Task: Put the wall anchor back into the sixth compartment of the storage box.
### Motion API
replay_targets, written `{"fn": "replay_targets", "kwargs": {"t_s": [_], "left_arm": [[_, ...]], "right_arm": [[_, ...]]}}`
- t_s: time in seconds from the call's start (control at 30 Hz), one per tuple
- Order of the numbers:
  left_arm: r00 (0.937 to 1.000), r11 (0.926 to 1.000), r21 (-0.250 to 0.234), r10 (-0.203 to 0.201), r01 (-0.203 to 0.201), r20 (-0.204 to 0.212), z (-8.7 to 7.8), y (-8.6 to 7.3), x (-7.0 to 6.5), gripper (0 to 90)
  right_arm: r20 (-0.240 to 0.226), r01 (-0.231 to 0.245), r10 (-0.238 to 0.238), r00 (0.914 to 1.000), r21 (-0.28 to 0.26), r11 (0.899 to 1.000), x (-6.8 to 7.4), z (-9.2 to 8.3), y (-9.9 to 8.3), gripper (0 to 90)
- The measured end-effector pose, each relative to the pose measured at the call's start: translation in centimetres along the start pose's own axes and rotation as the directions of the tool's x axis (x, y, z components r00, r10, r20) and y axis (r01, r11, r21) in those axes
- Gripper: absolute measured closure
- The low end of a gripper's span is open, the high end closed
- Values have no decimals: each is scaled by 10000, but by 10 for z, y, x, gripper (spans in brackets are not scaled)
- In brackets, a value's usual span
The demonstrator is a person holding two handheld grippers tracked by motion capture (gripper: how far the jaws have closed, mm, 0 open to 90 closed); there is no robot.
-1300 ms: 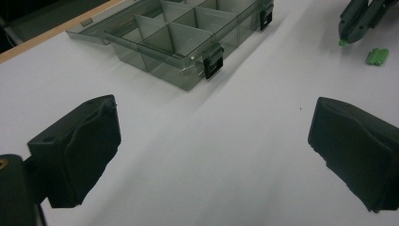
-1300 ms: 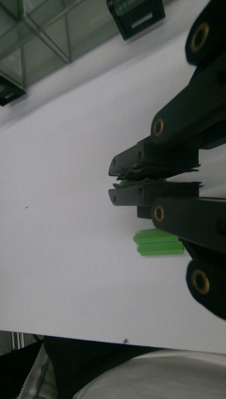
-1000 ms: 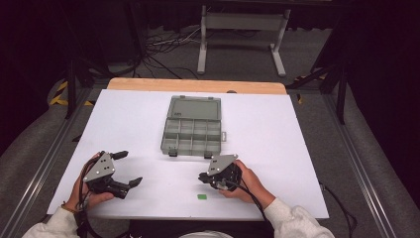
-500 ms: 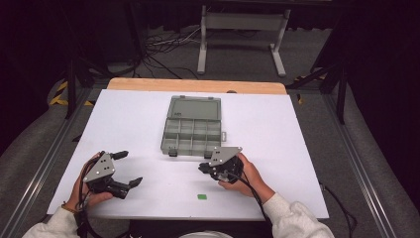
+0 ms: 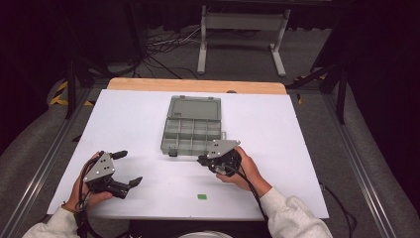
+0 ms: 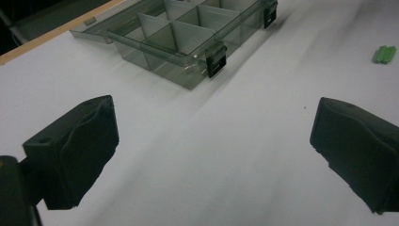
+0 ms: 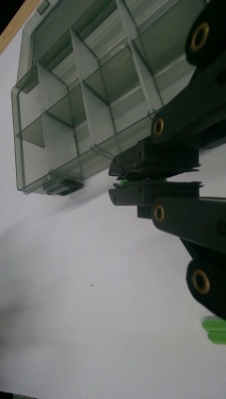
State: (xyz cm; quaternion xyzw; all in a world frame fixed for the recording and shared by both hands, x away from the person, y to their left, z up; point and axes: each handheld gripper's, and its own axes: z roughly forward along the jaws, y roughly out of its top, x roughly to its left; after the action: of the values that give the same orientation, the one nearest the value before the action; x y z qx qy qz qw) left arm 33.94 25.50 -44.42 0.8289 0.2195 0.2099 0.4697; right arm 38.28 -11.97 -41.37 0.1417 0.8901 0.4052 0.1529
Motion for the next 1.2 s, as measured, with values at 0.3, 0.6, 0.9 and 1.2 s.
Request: {"fn": "replay_targets", "kwargs": {"t_s": [0.3,0.6,0.9,1.2], "left_arm": [[10000,10000,59,24,-24,42,2,0,-1,28],[10000,10000,22,-28,27,58,1,0,-1,27],[9999,9999,71,89,-90,80,2,0,-1,27],[9999,9999,143,86,-88,110,2,0,-1,27]], "right_arm": [[123,-165,167,9998,-127,9998,-11,6,13,856],[167,-312,315,9994,-162,9994,-19,18,24,856],[266,-375,377,9989,-99,9992,-27,36,38,855],[383,-770,771,9963,-55,9970,-40,52,45,855]]}}
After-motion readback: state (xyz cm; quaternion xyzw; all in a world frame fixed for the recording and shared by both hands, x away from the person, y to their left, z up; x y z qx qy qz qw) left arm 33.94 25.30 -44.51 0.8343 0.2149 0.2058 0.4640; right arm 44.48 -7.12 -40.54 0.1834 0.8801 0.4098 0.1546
